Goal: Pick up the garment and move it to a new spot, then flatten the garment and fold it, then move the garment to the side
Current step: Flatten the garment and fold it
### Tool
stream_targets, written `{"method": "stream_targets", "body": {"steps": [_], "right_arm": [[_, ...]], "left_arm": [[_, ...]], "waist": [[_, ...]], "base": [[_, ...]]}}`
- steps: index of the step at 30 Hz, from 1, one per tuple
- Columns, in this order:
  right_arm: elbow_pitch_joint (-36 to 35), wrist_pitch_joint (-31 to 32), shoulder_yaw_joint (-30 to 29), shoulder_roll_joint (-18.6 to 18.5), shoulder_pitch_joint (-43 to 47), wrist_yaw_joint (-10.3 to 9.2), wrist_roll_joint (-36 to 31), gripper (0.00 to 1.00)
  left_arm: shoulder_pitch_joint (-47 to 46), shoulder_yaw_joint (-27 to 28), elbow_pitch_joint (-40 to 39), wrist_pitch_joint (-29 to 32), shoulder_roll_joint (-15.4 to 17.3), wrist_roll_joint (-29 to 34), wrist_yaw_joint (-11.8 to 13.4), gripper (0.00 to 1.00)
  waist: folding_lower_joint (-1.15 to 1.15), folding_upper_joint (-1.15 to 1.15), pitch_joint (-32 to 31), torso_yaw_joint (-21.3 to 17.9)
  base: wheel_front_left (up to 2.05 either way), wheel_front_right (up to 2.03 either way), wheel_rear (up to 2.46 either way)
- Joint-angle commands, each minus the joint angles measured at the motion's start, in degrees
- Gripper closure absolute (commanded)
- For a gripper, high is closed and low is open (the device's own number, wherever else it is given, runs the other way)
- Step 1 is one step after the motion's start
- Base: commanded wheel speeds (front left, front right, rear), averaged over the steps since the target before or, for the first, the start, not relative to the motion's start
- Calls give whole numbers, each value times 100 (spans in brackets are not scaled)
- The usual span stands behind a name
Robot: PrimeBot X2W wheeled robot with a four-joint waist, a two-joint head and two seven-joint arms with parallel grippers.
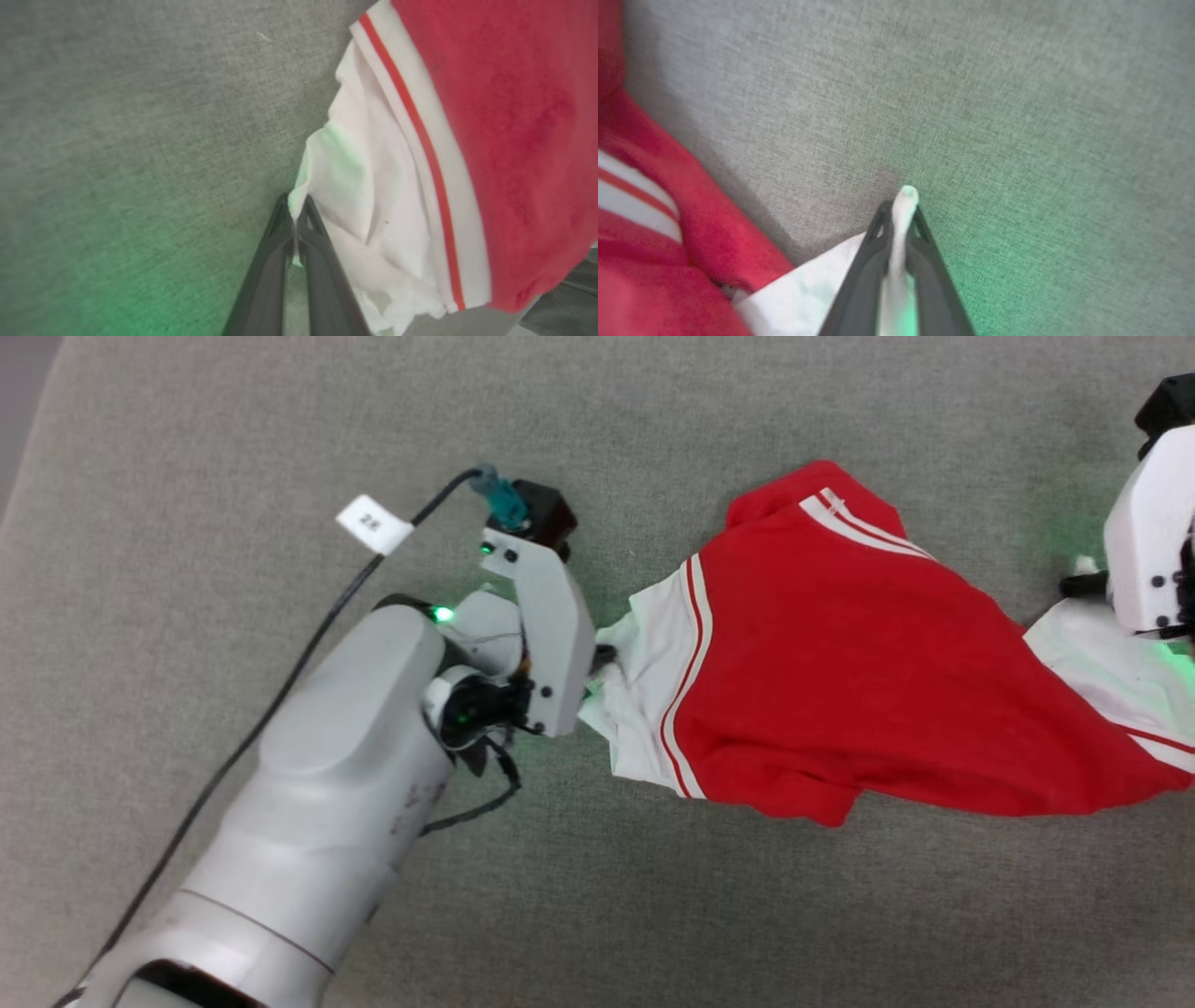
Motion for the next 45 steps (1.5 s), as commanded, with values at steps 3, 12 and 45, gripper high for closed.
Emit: {"method": "stream_targets", "body": {"steps": [3,12,45], "right_arm": [[190,-157,33,134,68,-5,-55,100],[327,-1054,-99,365,-312,-5,-149,100],[2131,-4450,-92,665,-1316,-7,-793,100]], "left_arm": [[140,-71,403,-28,388,6,109,100],[-561,-43,720,-233,562,22,67,100],[-1767,-98,1597,-1932,1562,809,336,100]], "waist": [[0,0,-201,-108],[0,0,-873,-452],[0,0,-2722,-1293]], "base": [[0,0,0],[0,0,0],[0,0,0]]}}
